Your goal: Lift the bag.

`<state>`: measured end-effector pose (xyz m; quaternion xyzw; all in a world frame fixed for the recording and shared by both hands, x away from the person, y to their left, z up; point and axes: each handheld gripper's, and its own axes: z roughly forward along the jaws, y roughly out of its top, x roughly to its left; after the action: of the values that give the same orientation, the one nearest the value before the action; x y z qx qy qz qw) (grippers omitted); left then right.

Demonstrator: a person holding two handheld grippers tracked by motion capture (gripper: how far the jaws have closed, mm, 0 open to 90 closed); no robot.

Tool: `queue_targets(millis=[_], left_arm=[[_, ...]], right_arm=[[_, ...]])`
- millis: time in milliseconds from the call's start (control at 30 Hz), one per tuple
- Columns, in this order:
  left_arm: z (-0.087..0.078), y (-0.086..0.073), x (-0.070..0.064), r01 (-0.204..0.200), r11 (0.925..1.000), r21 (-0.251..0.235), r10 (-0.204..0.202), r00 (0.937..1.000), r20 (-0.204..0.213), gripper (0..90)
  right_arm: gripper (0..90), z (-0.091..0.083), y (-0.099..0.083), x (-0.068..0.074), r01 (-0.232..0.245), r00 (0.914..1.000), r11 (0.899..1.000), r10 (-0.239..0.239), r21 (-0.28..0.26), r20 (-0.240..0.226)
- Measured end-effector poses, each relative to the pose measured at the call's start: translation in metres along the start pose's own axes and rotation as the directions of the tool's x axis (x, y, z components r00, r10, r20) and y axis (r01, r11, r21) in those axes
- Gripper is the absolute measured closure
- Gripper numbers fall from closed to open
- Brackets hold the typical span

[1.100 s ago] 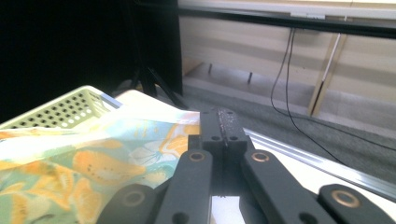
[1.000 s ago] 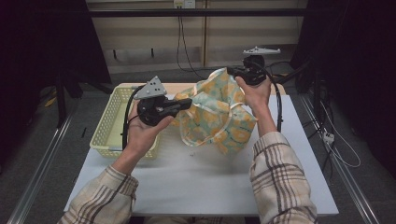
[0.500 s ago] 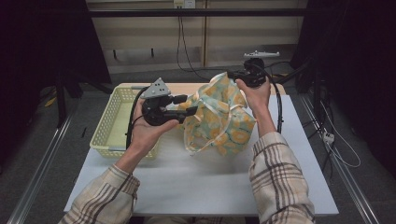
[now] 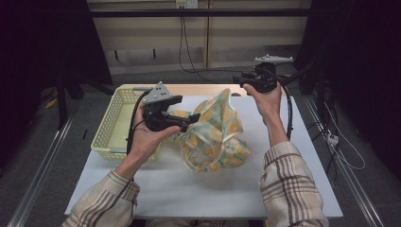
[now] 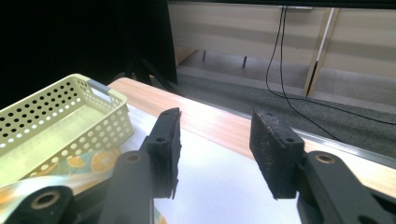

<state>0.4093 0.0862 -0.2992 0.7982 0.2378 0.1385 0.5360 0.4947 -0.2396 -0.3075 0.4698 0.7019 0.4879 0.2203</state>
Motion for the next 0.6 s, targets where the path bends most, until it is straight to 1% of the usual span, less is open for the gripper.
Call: queue_targets(millis=[133,200,267,333,433,500,567,600], left_arm=[[0.002,-0.006,0.002,0.018,0.9998,0.008,-0.018,0.9998,0.011,13.3],[0.000,-0.009,0.004,0.028,0.9996,0.001,-0.028,0.9996,0.000,12.2],[-0.004,-0.010,0.006,0.053,0.9986,-0.007,-0.053,0.9986,-0.007,10.2],[-0.010,-0.012,0.008,0.061,0.9980,-0.019,-0.061,0.9980,-0.015,8.6],[-0.017,-0.017,0.012,0.066,0.9978,-0.009,-0.066,0.9974,-0.030,6.4],[-0.021,-0.023,0.013,0.064,0.9980,0.001,-0.063,0.9971,-0.043,5.8],[-0.025,-0.028,0.014,0.067,0.9977,0.007,-0.066,0.9964,-0.053,5.2],[-0.027,-0.031,0.014,0.061,0.9981,0.006,-0.060,0.9965,-0.057,5.0]], right_arm=[[50.4,-0.006,-0.007,0.003,-0.001,1.0000,1.000,0.001,-0.004,-0.006],[48.3,-0.011,-0.009,0.003,0.005,0.9999,1.000,-0.005,-0.009,-0.010],[46.1,-0.018,-0.010,0.004,0.006,0.9999,1.000,-0.006,-0.018,-0.009],[44.6,-0.025,-0.013,0.006,0.013,0.9997,1.000,-0.013,-0.025,-0.021],[40.8,-0.034,-0.021,0.012,0.028,0.9989,1.000,-0.029,-0.011,-0.036],[40.2,-0.039,-0.029,0.017,0.041,0.9982,0.999,-0.042,-0.007,-0.044],[37.1,-0.044,-0.036,0.021,0.040,0.9978,0.999,-0.040,-0.004,-0.053],[36.4,-0.046,-0.039,0.023,0.041,0.9976,0.999,-0.041,-0.002,-0.055]])
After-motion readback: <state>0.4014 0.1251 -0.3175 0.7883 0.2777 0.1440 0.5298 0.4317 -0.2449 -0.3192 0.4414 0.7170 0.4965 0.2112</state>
